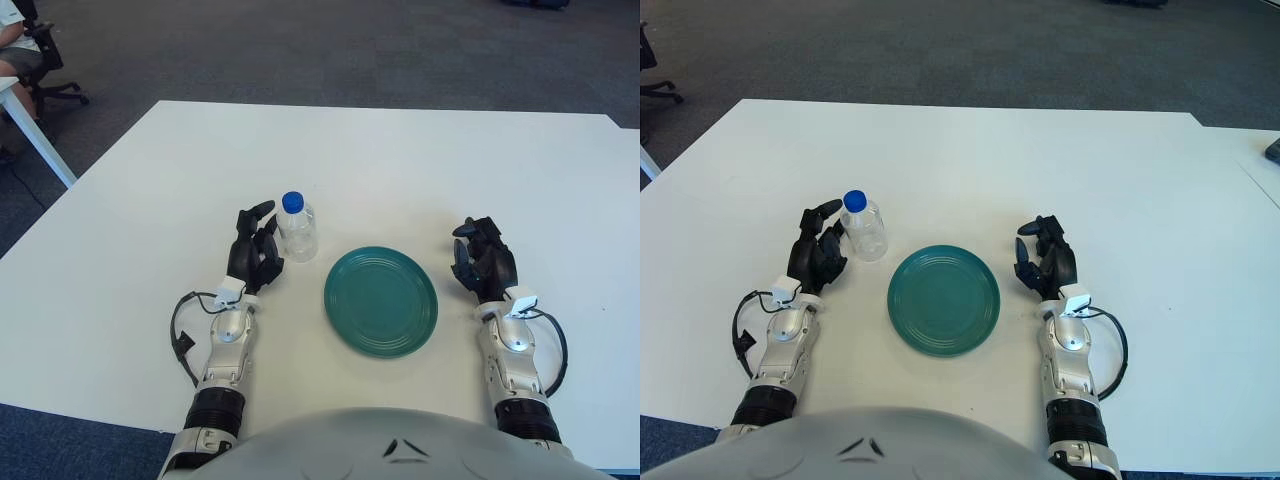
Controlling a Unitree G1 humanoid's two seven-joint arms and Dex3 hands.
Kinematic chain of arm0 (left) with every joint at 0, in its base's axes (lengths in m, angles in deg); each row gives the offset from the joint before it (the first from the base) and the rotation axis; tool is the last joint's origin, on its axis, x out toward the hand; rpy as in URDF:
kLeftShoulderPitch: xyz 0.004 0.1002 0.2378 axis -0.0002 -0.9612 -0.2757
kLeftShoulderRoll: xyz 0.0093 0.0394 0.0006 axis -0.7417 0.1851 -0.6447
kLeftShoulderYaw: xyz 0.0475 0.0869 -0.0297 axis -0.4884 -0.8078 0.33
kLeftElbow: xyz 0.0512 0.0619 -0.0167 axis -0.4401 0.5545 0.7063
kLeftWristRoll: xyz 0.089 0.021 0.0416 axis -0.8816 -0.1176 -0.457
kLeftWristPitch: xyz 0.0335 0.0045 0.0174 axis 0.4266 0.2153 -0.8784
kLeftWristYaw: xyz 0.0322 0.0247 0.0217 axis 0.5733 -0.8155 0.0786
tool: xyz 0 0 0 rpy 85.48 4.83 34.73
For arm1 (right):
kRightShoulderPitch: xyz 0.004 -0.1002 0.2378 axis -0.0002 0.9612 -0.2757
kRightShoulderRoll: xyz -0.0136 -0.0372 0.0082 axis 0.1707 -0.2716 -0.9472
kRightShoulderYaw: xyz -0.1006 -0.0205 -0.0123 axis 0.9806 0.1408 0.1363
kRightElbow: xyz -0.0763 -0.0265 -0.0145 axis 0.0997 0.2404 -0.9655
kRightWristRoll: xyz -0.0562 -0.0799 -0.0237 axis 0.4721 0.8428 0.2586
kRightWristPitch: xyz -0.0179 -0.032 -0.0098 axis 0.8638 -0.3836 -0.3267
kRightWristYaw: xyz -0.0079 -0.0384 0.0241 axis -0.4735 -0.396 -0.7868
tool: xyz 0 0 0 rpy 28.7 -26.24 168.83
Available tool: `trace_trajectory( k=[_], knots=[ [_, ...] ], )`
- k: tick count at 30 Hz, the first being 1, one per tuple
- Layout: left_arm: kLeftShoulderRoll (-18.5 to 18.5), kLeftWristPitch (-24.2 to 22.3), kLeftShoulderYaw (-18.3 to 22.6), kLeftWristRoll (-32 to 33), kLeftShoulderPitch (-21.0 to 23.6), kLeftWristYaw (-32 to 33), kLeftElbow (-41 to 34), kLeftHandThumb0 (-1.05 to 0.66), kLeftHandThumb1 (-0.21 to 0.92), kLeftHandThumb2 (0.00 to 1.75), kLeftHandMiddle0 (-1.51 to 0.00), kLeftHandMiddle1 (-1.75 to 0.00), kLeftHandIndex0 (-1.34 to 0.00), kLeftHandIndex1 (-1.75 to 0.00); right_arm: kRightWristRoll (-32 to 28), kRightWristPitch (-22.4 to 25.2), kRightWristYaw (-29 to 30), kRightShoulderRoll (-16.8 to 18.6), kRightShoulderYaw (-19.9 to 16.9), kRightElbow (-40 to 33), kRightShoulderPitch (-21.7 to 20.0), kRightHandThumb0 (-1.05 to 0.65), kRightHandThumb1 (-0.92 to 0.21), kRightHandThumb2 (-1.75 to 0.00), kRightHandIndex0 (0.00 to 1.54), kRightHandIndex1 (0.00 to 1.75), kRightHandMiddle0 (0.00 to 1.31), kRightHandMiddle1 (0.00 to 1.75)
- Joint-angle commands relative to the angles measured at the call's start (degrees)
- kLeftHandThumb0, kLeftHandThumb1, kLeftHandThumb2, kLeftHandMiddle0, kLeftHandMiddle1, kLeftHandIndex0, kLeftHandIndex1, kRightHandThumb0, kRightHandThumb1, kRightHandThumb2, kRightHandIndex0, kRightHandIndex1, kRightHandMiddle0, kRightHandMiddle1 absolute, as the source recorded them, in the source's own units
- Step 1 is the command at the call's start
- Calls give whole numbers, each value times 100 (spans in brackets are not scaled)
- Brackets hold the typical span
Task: Put the bottle into the plate.
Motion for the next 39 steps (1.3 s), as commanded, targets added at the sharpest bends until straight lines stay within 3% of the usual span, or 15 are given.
trace_trajectory(
  k=[1,3,7,39],
  knots=[
    [-78,-138,-4,-174,-479,55,600,-74,92,88,-49,-5,-1,-100,-21,163,-28,121,39,378,175,-41,-84,-64,55,9,12,133],
    [-83,-131,-4,-199,-472,72,601,-74,92,87,-49,-5,0,-100,-23,131,-28,128,43,404,159,-43,-79,-71,53,7,8,114],
    [-83,-126,-2,-229,-461,105,607,-74,92,86,-48,-4,0,-100,-34,80,-31,140,43,445,139,-42,-76,-75,51,7,5,104],
    [-135,123,-85,-359,-378,291,799,-72,92,79,-44,-2,0,-88,-79,154,-104,119,30,559,57,-38,-67,-81,50,7,0,98]
  ],
)
